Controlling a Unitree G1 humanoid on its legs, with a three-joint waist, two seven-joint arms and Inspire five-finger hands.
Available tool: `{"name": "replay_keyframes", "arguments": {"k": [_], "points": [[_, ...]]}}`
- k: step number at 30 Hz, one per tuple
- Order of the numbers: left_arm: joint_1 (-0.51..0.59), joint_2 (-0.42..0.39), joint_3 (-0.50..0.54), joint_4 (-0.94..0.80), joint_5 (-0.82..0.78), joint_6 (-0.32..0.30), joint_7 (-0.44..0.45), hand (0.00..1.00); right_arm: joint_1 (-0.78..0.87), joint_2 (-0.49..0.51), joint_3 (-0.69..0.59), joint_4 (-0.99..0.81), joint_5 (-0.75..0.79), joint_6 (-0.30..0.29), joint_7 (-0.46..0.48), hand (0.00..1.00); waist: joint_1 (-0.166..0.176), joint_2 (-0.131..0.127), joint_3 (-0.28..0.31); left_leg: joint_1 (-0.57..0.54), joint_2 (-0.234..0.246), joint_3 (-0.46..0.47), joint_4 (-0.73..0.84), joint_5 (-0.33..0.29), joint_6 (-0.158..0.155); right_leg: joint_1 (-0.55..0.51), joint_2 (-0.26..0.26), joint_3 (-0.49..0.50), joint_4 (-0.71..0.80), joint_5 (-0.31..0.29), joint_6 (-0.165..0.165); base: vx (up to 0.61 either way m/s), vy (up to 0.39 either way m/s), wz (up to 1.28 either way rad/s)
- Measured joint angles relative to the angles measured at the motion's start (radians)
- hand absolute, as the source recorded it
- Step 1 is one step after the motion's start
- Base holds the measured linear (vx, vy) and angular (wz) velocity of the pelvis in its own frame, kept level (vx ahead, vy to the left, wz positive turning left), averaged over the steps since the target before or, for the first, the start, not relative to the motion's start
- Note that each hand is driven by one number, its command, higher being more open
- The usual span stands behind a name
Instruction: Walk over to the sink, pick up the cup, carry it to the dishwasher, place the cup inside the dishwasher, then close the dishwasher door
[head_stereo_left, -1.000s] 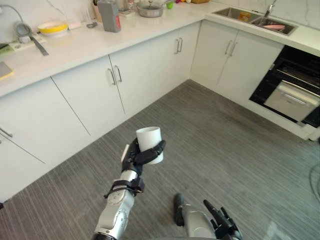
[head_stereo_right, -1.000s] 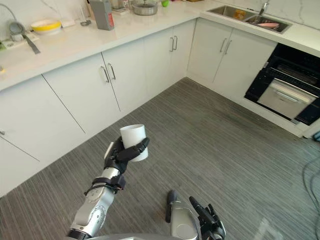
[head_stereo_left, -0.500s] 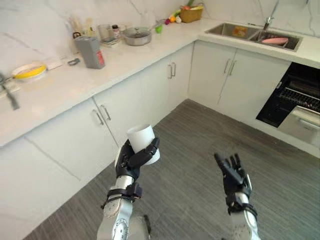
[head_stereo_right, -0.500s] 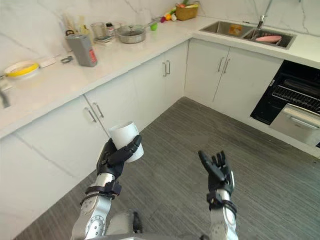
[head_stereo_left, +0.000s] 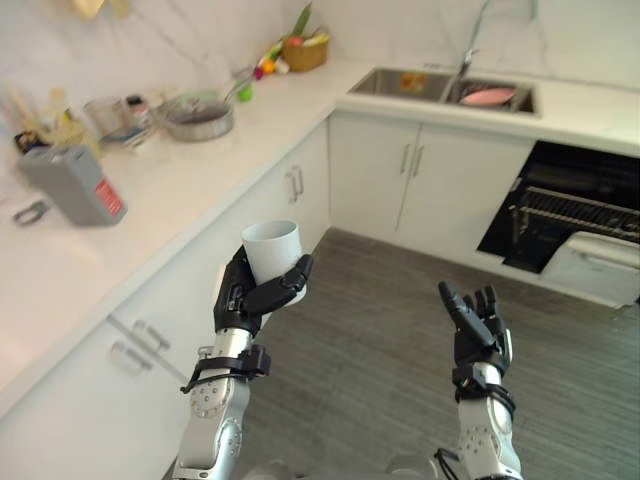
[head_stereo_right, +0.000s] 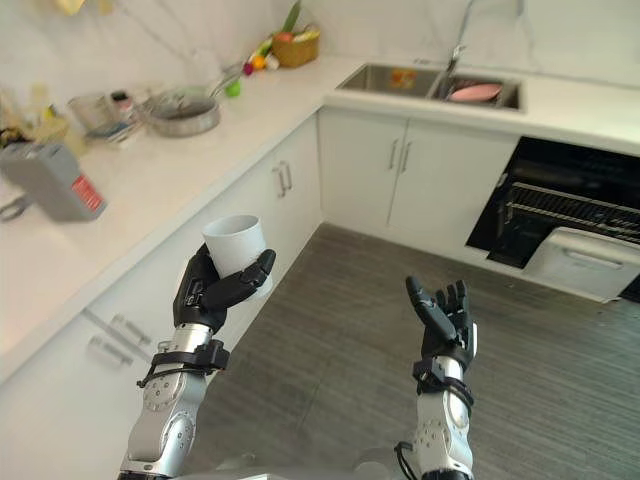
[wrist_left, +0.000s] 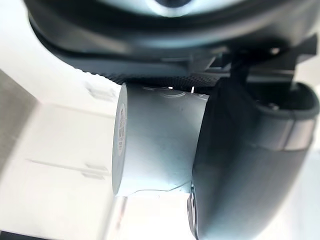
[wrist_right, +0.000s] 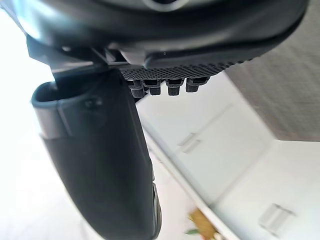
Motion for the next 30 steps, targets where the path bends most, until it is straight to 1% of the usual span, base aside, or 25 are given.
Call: {"name": "replay_keyframes", "arguments": {"k": [1,2,3,4,5,6,7,8,10,11,12,13,14,15,16,17,18,19,21,22,23,24,26,28,30], "points": [[-0.009,0.005,-0.001,0.001,-0.002,0.000,-0.001,0.00,0.013,0.004,-0.020,-0.028,0.002,0.004,0.002,1.00,-0.012,0.001,0.001,0.008,0.011,0.003,0.000,-0.013,-0.006,-0.016,0.028,-0.016,-0.104,-0.002,0.006,0.40,-0.131,-0.24],[-0.027,0.013,-0.001,0.000,-0.003,0.000,-0.008,0.00,0.029,0.010,-0.072,-0.072,0.003,0.009,0.012,1.00,-0.031,0.002,0.002,0.028,0.023,0.009,-0.003,-0.036,-0.017,-0.027,0.074,-0.076,-0.358,0.016,0.017,0.35,-0.137,-0.33],[-0.043,0.018,-0.003,-0.001,-0.004,-0.001,-0.013,0.00,0.034,0.011,-0.117,-0.102,0.003,0.009,0.019,1.00,-0.034,-0.015,-0.003,0.065,0.012,0.036,-0.020,-0.050,-0.047,-0.016,0.114,-0.130,-0.632,0.107,0.030,0.40,-0.135,-0.50],[-0.045,0.019,-0.005,-0.005,-0.006,-0.001,-0.013,0.00,0.038,0.009,-0.131,-0.118,0.003,0.009,0.020,1.00,-0.032,-0.032,-0.010,0.086,-0.006,0.051,-0.028,-0.062,-0.061,-0.008,0.127,-0.161,-0.757,0.166,0.039,0.47,-0.129,-0.62],[-0.046,0.015,-0.027,-0.005,-0.006,-0.001,-0.013,0.00,0.058,-0.007,-0.147,-0.152,0.002,0.002,0.031,1.00,-0.046,-0.052,-0.013,0.139,-0.035,0.055,-0.033,-0.096,-0.082,0.008,0.124,-0.173,-0.816,0.354,-0.062,0.58,-0.110,-0.56],[-0.046,-0.019,-0.069,0.005,-0.005,0.008,-0.012,0.00,0.067,-0.044,-0.150,-0.158,0.002,0.001,0.043,1.00,-0.055,0.002,-0.008,0.180,-0.009,0.058,-0.043,-0.111,-0.093,0.009,0.156,-0.178,-0.767,0.335,-0.142,0.49,-0.081,-0.49],[-0.047,-0.028,-0.093,0.004,-0.003,0.013,-0.011,0.00,0.072,-0.047,-0.149,-0.162,0.001,0.007,0.047,1.00,-0.055,0.017,-0.011,0.183,0.005,0.058,-0.042,-0.111,-0.093,-0.001,0.169,-0.176,-0.750,0.310,-0.146,0.46,-0.093,-0.56],[-0.061,-0.043,-0.134,0.003,-0.003,0.013,-0.010,0.00,0.074,-0.031,-0.135,-0.179,0.001,0.018,0.053,1.00,-0.053,0.045,-0.024,0.179,0.028,0.060,-0.022,-0.107,-0.093,-0.022,0.195,-0.166,-0.707,0.262,-0.157,0.40,-0.185,-0.53],[-0.089,-0.049,-0.196,0.003,-0.002,0.013,-0.010,0.00,0.079,0.000,-0.098,-0.221,-0.009,0.034,0.065,1.00,-0.053,0.047,-0.027,0.161,0.071,0.060,0.073,-0.097,-0.092,-0.030,0.219,-0.165,-0.649,0.194,-0.165,0.35,-0.229,-0.42],[-0.096,-0.055,-0.225,0.003,-0.002,0.014,-0.010,0.00,0.079,0.015,-0.081,-0.254,-0.033,0.037,0.085,1.00,-0.053,0.049,-0.034,0.116,0.108,0.057,0.212,-0.085,-0.070,-0.025,0.234,-0.165,-0.626,0.151,-0.170,0.32,-0.210,-0.41],[-0.095,-0.068,-0.240,0.006,-0.001,0.015,-0.009,0.00,0.073,0.018,-0.074,-0.281,-0.059,0.039,0.098,1.00,-0.046,0.053,-0.035,0.063,0.155,0.056,0.376,-0.030,-0.025,0.002,0.250,-0.174,-0.622,0.107,-0.163,0.33,-0.192,-0.44],[-0.093,-0.079,-0.243,0.011,-0.001,0.016,-0.008,0.00,0.072,0.018,-0.074,-0.291,-0.060,0.039,0.107,1.00,-0.038,0.062,-0.033,0.032,0.197,0.048,0.475,0.025,-0.021,0.028,0.257,-0.189,-0.624,0.079,-0.156,0.42,-0.151,-0.46],[-0.082,-0.092,-0.240,0.018,-0.001,0.015,-0.001,0.00,0.073,0.018,-0.075,-0.304,-0.060,0.039,0.118,1.00,-0.027,0.068,-0.033,-0.054,0.265,0.001,0.689,0.181,-0.040,0.075,0.275,-0.206,-0.622,0.040,-0.146,0.36,-0.103,-0.35],[-0.075,-0.096,-0.234,0.023,-0.001,0.014,0.001,0.00,0.072,0.014,-0.073,-0.307,-0.061,0.038,0.123,1.00,-0.023,0.068,-0.030,-0.110,0.287,-0.047,0.799,0.216,-0.050,0.100,0.299,-0.197,-0.627,0.041,-0.148,0.43,-0.139,-0.50],[-0.050,-0.102,-0.217,0.038,-0.002,0.017,0.011,0.00,0.068,0.007,-0.064,-0.301,-0.071,0.039,0.123,1.00,-0.009,0.088,-0.036,-0.210,0.310,-0.123,0.983,0.213,-0.055,0.164,0.351,-0.173,-0.667,0.031,-0.163,0.48,-0.157,-0.67],[-0.014,-0.097,-0.194,0.044,-0.003,0.019,0.023,0.00,0.066,0.009,-0.057,-0.298,-0.088,0.039,0.124,1.00,0.005,0.086,-0.031,-0.301,0.311,-0.166,1.082,0.182,-0.040,0.239,0.391,-0.142,-0.735,0.032,-0.161,0.48,-0.162,-0.77],[0.006,-0.090,-0.178,0.045,-0.005,0.019,0.025,0.00,0.064,0.009,-0.049,-0.297,-0.090,0.039,0.124,1.00,0.011,0.082,-0.028,-0.341,0.307,-0.171,1.092,0.164,-0.037,0.275,0.402,-0.127,-0.766,0.035,-0.157,0.54,-0.175,-1.03],[0.049,-0.075,-0.141,0.056,-0.015,0.018,0.034,0.00,0.050,0.003,-0.037,-0.290,-0.096,0.037,0.123,1.00,0.037,0.072,-0.021,-0.437,0.295,-0.158,0.979,0.097,-0.039,0.355,0.416,-0.079,-0.839,0.041,-0.153,0.36,-0.122,-0.85],[0.061,-0.076,-0.122,0.068,-0.031,0.014,0.044,0.00,0.027,-0.015,-0.033,-0.283,-0.101,0.033,0.113,1.00,0.048,0.072,-0.021,-0.478,0.281,-0.135,0.783,0.064,-0.047,0.382,0.417,-0.046,-0.872,0.049,-0.162,0.36,-0.085,-0.80],[0.072,-0.082,-0.106,0.071,-0.035,0.012,0.051,0.00,-0.012,-0.057,-0.017,-0.269,-0.146,0.033,0.081,1.00,0.058,0.073,-0.022,-0.470,0.211,-0.154,0.328,0.082,-0.081,0.399,0.410,0.002,-0.889,0.065,-0.186,0.30,-0.044,-0.68],[0.073,-0.084,-0.105,0.070,-0.035,0.012,0.053,0.00,-0.018,-0.064,-0.012,-0.263,-0.152,0.033,0.077,1.00,0.057,0.075,-0.023,-0.465,0.199,-0.169,0.255,0.091,-0.093,0.399,0.410,0.010,-0.888,0.065,-0.187,0.47,-0.034,-0.83],[0.073,-0.085,-0.103,0.067,-0.034,0.011,0.068,0.00,-0.041,-0.094,0.005,-0.236,-0.167,0.034,0.063,1.00,0.057,0.077,-0.024,-0.453,0.165,-0.221,0.036,0.128,-0.147,0.402,0.412,0.044,-0.884,0.065,-0.186,0.32,0.008,-0.54],[0.073,-0.081,-0.104,0.063,-0.034,0.011,0.090,0.00,-0.070,-0.135,0.031,-0.201,-0.174,0.038,0.042,1.00,0.061,0.084,-0.029,-0.460,0.142,-0.236,-0.054,0.162,-0.179,0.417,0.412,0.114,-0.886,0.055,-0.169,0.43,0.067,-0.98],[0.069,-0.081,-0.105,0.063,-0.035,0.011,0.111,0.00,-0.074,-0.165,0.036,-0.199,-0.175,0.042,0.026,1.00,0.055,0.092,-0.034,-0.465,0.114,-0.231,-0.053,0.200,-0.141,0.438,0.408,0.166,-0.884,0.031,-0.128,0.54,0.177,-0.92],[0.064,-0.081,-0.106,0.063,-0.034,0.008,0.126,0.00,-0.071,-0.180,0.009,-0.195,-0.173,0.043,0.003,1.00,0.037,0.096,-0.043,-0.431,0.045,-0.228,-0.071,0.260,-0.057,0.456,0.384,0.191,-0.828,-0.031,-0.044,0.55,0.218,-0.69]]}}
